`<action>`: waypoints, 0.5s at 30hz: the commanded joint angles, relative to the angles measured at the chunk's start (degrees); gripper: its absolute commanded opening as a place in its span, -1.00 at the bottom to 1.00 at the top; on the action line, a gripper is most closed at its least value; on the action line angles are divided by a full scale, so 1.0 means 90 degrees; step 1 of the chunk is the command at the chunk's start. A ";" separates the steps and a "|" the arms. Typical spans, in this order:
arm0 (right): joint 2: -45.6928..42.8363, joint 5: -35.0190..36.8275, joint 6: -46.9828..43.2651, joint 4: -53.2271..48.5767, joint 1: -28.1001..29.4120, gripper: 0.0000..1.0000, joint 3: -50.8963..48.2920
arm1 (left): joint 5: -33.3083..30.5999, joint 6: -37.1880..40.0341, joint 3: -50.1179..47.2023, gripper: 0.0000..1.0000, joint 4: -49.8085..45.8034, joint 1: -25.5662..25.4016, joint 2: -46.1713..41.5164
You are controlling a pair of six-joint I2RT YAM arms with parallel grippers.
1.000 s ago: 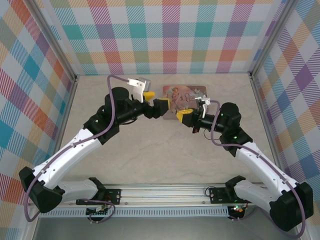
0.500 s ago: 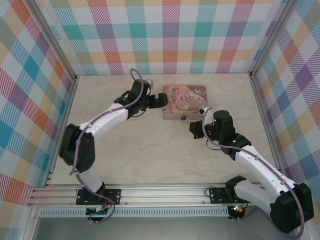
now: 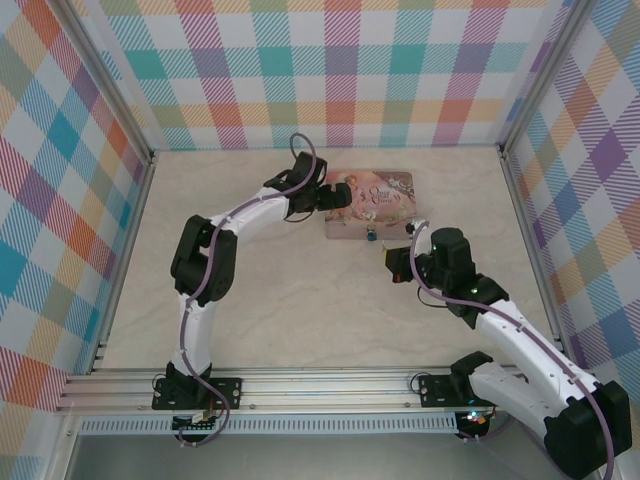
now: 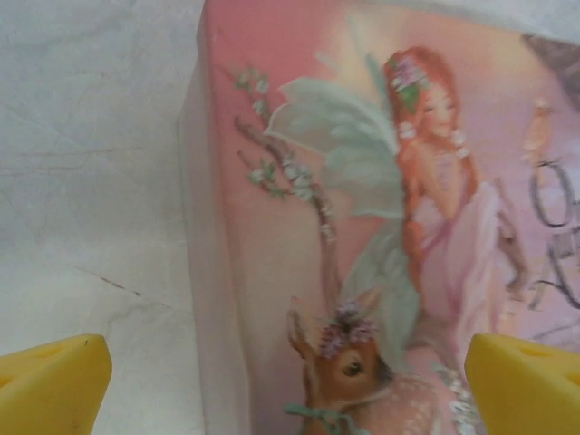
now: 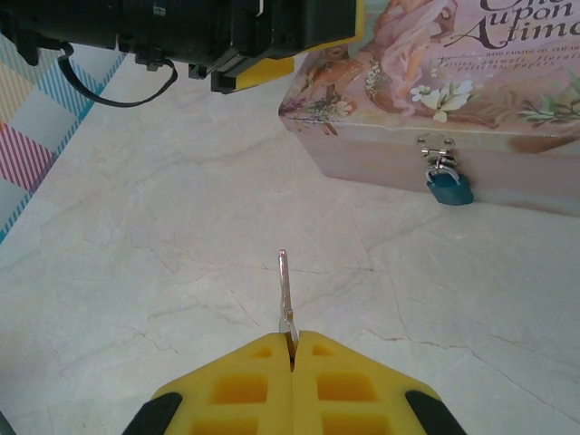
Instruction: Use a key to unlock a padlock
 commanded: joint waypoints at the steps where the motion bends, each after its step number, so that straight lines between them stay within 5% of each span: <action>1: -0.0082 0.0074 0.0063 -0.0070 0.0022 -1.00 -0.0059 | 0.0021 0.0161 0.0182 1.00 -0.0367 0.0086 0.0117; 15: 0.0183 0.0082 0.0024 -0.0105 0.0029 -1.00 0.0113 | -0.0087 0.0264 -0.1550 1.00 -0.0013 0.0264 -0.0803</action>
